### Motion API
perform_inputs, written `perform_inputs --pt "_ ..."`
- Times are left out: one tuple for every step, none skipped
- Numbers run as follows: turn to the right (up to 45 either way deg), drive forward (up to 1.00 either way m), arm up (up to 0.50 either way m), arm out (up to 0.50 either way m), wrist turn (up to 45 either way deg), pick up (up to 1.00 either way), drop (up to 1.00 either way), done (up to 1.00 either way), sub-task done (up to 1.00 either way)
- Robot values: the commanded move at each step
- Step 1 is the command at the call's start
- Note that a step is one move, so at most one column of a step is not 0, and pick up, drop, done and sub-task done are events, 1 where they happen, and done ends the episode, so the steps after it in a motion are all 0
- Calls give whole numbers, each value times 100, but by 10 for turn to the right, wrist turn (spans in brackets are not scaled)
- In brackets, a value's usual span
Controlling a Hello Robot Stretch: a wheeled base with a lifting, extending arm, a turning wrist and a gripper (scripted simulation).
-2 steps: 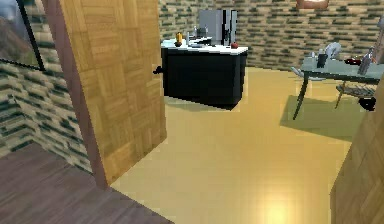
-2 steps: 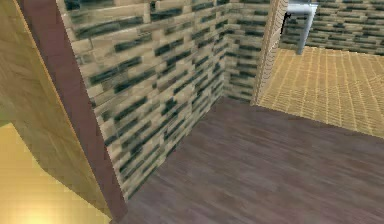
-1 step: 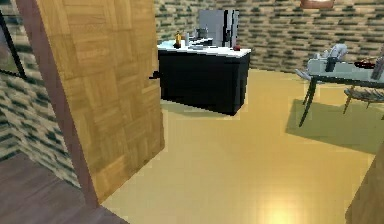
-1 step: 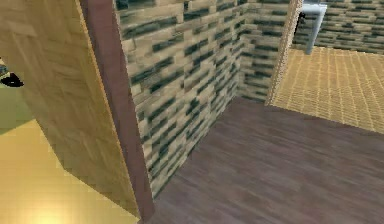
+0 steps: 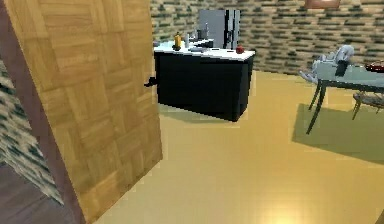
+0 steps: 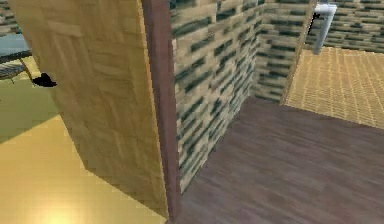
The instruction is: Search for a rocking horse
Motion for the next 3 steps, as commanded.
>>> perform_inputs --pt "210 0 0 0 0 0 0 0 0" --pt "0 100 0 0 0 0 0 0 0" --pt "0 100 0 0 0 0 0 0 0"
